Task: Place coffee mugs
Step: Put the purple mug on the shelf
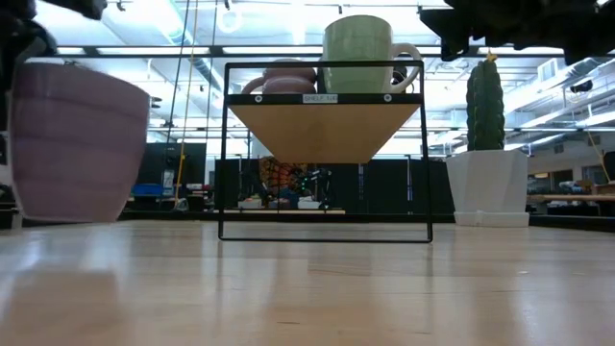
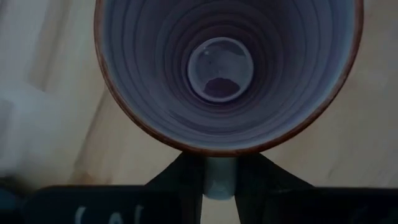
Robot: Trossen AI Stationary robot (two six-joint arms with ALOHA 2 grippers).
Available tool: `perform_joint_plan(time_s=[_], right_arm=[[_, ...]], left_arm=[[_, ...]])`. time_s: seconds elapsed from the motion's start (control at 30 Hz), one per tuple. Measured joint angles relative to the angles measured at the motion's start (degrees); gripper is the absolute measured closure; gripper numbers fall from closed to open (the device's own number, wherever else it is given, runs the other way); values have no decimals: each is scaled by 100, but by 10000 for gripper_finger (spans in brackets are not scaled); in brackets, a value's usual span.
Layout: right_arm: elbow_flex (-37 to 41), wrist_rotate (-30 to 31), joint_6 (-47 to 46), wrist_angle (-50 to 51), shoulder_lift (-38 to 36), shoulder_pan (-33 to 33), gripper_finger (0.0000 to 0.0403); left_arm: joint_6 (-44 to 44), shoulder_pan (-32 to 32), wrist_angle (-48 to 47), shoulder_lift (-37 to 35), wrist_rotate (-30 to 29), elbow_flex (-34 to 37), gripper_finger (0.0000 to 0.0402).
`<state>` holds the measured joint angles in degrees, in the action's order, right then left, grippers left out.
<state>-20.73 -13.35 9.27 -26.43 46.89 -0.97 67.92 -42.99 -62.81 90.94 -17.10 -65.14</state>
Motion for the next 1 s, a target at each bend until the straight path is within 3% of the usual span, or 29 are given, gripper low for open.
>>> perform_joint_plan(time_s=[0.2, 0.47, 0.77, 1.0], right_arm=[[0, 81, -17, 109, 0, -258, 192], [0, 808, -16, 277, 0, -614, 192], [0, 936, -109, 288, 0, -725, 192], [0, 992, -179, 272, -17, -706, 192]], left_arm=[[-605, 172, -192, -290, -5, 0, 339], [-1150, 403, -466, -721, -86, 0, 339], [-1986, 666, -695, -1436, -209, -4, 339], [-3115, 1076, -743, -2084, -110, -22, 339]])
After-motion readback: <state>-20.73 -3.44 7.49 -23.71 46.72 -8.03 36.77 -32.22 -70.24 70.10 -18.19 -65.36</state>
